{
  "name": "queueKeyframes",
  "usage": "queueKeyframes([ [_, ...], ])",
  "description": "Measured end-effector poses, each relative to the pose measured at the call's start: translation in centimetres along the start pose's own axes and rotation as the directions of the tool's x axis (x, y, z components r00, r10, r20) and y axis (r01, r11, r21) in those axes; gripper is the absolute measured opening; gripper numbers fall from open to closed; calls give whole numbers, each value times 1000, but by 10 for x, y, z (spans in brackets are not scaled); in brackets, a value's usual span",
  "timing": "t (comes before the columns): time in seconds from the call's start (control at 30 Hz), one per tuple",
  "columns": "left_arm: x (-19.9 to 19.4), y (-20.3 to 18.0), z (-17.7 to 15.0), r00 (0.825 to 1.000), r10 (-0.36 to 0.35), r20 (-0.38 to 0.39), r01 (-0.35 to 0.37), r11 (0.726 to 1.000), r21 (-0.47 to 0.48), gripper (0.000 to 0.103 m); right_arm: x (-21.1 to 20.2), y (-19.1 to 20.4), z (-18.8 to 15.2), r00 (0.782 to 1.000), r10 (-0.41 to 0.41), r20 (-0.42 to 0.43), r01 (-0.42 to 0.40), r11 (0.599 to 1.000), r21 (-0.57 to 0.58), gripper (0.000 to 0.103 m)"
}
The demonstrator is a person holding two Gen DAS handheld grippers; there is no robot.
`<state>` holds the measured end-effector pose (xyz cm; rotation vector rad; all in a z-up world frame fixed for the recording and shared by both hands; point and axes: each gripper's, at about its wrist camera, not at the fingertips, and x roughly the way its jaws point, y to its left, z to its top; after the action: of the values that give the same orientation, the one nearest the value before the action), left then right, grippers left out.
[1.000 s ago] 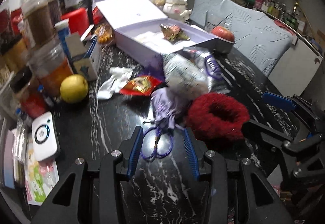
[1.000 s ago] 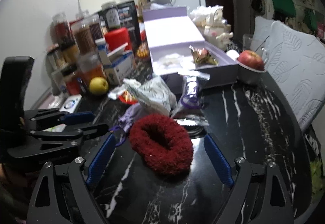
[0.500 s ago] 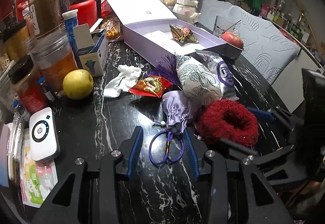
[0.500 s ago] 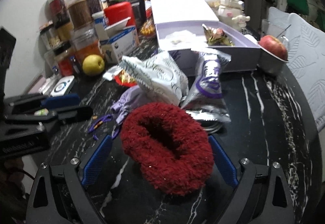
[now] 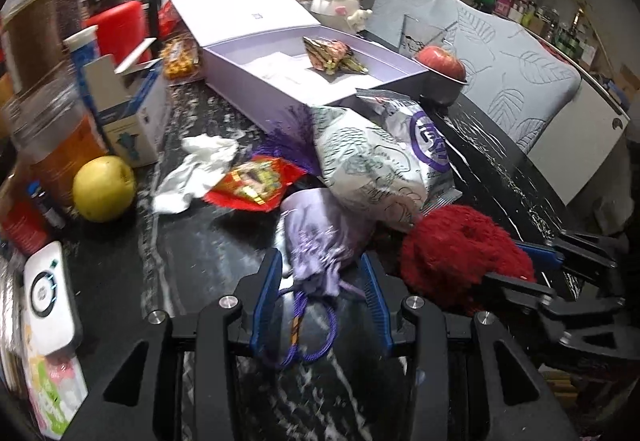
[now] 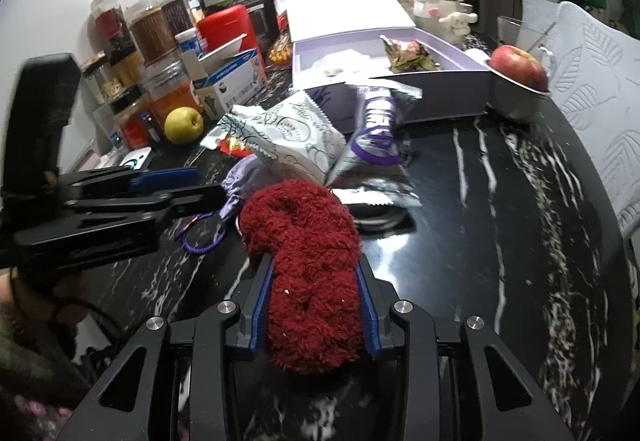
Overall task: Organize soft objects
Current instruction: 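Grasp the red fuzzy scrunchie with the right gripper, then grasp the lavender drawstring pouch with the left gripper while the right holds the scrunchie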
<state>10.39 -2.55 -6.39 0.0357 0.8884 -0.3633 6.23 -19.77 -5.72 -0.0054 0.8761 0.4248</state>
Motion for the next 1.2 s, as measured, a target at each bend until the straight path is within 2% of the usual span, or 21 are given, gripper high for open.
queueKeyframes([
  [0.2,20,-7,8,999,50,-8,-50,998,41,41,-18,-11,-12,1000,-28,11,27,999,31,37],
  [0.47,31,-14,16,998,69,2,-68,992,110,41,-26,-24,-18,999,-52,11,51,996,80,37],
  [0.5,32,-14,16,998,61,6,-62,991,115,44,-26,-25,-18,999,-52,12,51,995,82,37],
  [0.53,33,-14,16,999,48,3,-48,992,116,50,-26,-25,-18,999,-50,13,49,995,84,37],
  [0.67,31,-9,17,998,-66,1,66,996,67,71,-26,-24,-17,999,-50,14,48,995,82,37],
  [0.7,32,-10,17,997,-71,2,70,995,66,79,-26,-24,-17,999,-48,15,47,995,82,37],
  [0.73,33,-11,16,998,-62,2,62,995,73,81,-26,-25,-18,999,-47,15,45,995,83,37],
  [0.9,48,-19,18,1000,8,-5,-7,994,112,81,-27,-29,-18,998,-55,19,53,994,96,37],
  [1.03,61,-19,23,999,6,-46,0,993,119,81,-28,-33,-19,998,-67,20,64,992,109,37],
  [1.2,62,-14,24,1000,6,-26,-3,996,93,79,-27,-38,-21,997,-75,18,73,989,126,37],
])
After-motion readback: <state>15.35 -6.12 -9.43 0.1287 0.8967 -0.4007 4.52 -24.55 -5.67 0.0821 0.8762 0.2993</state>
